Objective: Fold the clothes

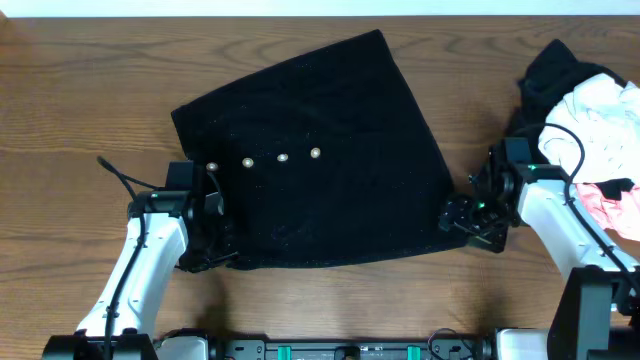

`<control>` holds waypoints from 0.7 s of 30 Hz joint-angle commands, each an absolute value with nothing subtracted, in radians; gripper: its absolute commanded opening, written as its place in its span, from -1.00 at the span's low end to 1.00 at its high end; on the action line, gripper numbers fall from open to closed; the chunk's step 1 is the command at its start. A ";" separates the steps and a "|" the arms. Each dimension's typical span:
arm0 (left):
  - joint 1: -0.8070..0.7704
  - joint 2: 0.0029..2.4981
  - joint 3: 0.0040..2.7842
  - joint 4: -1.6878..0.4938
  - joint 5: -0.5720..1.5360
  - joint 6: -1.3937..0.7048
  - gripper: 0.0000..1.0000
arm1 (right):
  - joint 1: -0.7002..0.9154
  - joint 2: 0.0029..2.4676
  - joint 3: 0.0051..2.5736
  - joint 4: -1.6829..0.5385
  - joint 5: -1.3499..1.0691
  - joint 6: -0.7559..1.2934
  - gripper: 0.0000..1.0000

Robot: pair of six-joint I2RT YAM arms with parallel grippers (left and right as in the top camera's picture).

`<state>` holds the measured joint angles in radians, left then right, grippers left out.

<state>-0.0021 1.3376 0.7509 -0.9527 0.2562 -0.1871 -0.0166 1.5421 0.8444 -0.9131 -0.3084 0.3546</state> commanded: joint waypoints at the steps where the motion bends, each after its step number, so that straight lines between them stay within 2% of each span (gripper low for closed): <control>1: -0.001 1.330 0.774 -0.960 0.231 -0.204 -0.88 | -0.008 1.539 0.794 -0.865 -0.331 0.445 0.60; 14: -0.001 1.330 0.774 -0.959 0.231 -0.204 -0.88 | -0.006 1.539 0.690 -0.648 -0.332 0.547 0.21; 16: -0.001 1.330 0.774 -0.960 0.231 -0.204 -0.88 | -0.006 1.539 0.690 -0.617 -0.335 0.558 0.06; 21: -0.001 1.330 0.774 -0.961 0.231 -0.204 -0.88 | -0.006 1.538 0.692 -0.617 -0.348 0.563 -0.67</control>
<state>-0.0017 1.3376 0.7509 -0.9524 0.2546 -0.1871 -0.0124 1.5314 0.6998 -0.6128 -0.3374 0.5423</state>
